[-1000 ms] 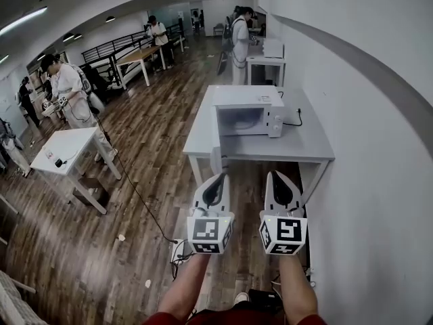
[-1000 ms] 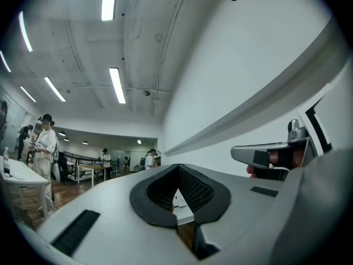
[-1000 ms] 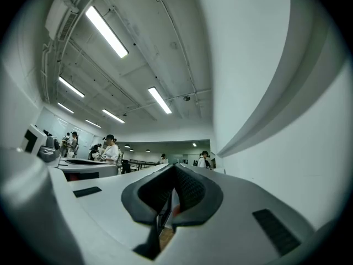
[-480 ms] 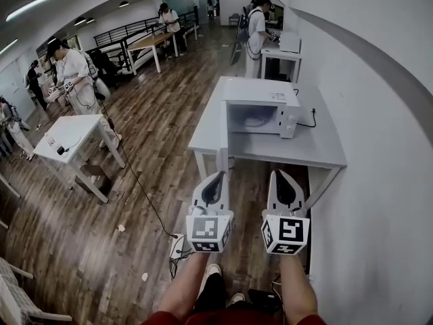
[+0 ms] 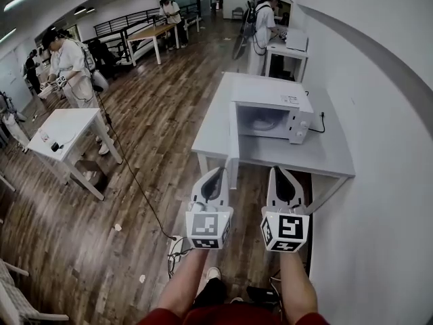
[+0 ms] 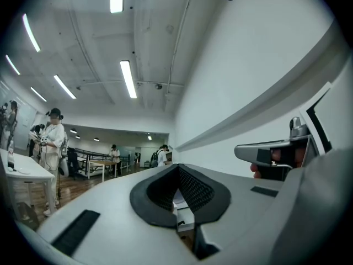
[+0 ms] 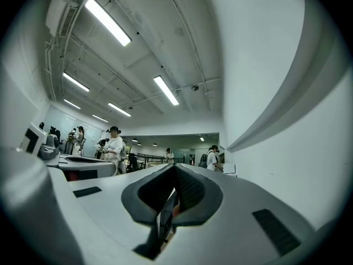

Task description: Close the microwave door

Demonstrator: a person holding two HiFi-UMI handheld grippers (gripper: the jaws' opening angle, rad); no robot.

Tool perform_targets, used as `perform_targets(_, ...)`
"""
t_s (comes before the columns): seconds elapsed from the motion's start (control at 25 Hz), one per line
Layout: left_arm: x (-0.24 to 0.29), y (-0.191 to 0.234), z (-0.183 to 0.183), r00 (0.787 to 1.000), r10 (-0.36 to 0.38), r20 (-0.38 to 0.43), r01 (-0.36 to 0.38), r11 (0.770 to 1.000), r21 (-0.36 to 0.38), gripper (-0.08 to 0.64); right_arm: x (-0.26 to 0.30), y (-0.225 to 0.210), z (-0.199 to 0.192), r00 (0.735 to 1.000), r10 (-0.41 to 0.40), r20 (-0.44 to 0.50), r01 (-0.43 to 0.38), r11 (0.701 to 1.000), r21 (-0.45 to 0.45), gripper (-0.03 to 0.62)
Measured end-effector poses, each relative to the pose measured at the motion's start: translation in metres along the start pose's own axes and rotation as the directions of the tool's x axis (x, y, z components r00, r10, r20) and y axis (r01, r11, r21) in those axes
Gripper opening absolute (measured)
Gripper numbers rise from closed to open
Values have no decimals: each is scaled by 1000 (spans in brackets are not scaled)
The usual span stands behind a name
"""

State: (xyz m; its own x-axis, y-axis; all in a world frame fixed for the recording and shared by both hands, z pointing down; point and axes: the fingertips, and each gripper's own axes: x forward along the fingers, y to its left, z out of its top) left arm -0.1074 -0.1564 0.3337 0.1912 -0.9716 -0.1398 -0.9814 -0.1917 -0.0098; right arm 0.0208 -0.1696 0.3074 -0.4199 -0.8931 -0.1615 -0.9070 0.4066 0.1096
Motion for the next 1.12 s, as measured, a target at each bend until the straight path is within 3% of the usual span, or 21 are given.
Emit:
perform_targets(0.4, 33, 32, -55, 997, -10, -77, 10, 1000, 9, 26, 44, 18, -45, 998, 22, -62, -20, 1000, 23, 26)
perform_targets(0.72, 68, 49, -119, 986, -36, -163, 36, 999, -4, 26, 63, 16, -91, 990, -2, -142, 5, 1000, 26, 26)
perform_targets(1.12, 98, 57, -174, 969, -90, -231, 84, 996, -35, 26, 83, 13, -133, 976, -41, -214, 49, 998, 34, 26)
